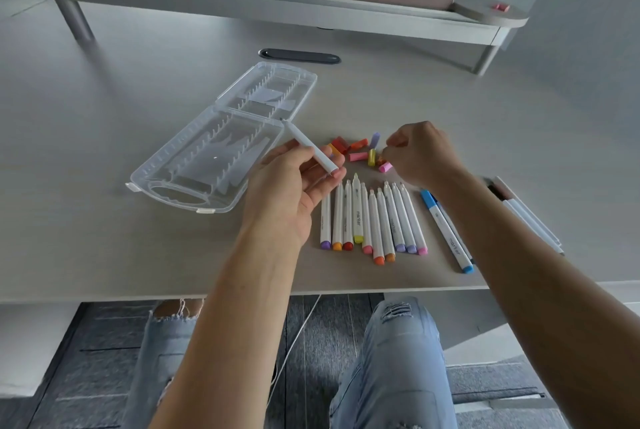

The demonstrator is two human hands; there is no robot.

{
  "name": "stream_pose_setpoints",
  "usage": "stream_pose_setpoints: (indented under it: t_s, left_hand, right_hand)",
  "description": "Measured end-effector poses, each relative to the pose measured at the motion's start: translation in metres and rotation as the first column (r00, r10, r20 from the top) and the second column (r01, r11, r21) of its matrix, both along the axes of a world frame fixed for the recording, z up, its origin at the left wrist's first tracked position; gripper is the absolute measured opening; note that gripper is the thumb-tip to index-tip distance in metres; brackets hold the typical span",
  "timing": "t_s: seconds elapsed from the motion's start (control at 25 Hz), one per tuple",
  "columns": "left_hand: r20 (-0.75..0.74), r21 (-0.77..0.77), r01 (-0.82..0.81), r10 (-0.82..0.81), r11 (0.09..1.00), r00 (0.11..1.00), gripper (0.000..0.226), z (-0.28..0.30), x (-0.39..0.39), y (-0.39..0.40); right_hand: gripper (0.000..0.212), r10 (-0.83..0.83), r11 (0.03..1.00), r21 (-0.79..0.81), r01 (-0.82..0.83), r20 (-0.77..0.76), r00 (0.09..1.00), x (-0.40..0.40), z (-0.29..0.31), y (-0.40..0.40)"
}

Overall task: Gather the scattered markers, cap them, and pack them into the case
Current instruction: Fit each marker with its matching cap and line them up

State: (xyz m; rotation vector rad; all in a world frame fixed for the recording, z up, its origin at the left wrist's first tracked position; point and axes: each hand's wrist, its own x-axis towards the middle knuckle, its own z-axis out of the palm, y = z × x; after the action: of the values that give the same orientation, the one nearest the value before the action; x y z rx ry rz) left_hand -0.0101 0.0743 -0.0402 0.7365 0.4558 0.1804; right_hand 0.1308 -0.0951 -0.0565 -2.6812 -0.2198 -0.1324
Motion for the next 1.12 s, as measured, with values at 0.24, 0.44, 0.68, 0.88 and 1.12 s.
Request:
stream_pose_setpoints:
  t_s: [0.24, 0.44, 0.68, 0.88, 1.12]
  left_hand:
    - [0.01, 0.019, -0.007, 0.007, 1.0, 1.0, 0.015, 0.001, -0.004, -0.002]
    - [0.021, 0.035, -0.011, 0.01, 0.999, 1.0, 0.017, 0.004, -0.01, 0.001]
    - [0.031, 0.047, -0.011, 0.01, 0.999, 0.999, 0.023, 0.005, -0.013, 0.004]
    - [0.03, 0.069, -0.011, 0.009, 0.998, 1.0, 0.022, 0.004, -0.014, 0.006]
    - [0.01, 0.17, -0.02, 0.019, 0.985, 1.0, 0.022, 0.004, -0.018, 0.012]
  right_hand:
    - [0.019, -0.02, 0.984, 0.18, -0.001, 0.114, 0.993, 0.0, 0.003, -0.01]
    - [0.024, 0.265, 0.962, 0.002, -0.272, 0.221, 0.939, 0.005, 0.018, 0.017]
    - [0.011, 0.185, 0.974, -0.148, -0.173, 0.068, 0.98, 0.027, 0.014, 0.054]
    - [0.016, 0.136, 0.978, -0.17, -0.125, 0.056, 0.989, 0.033, 0.012, 0.069]
    - [0.018, 0.117, 0.975, -0.196, -0.104, 0.053, 0.992, 0.037, 0.009, 0.079]
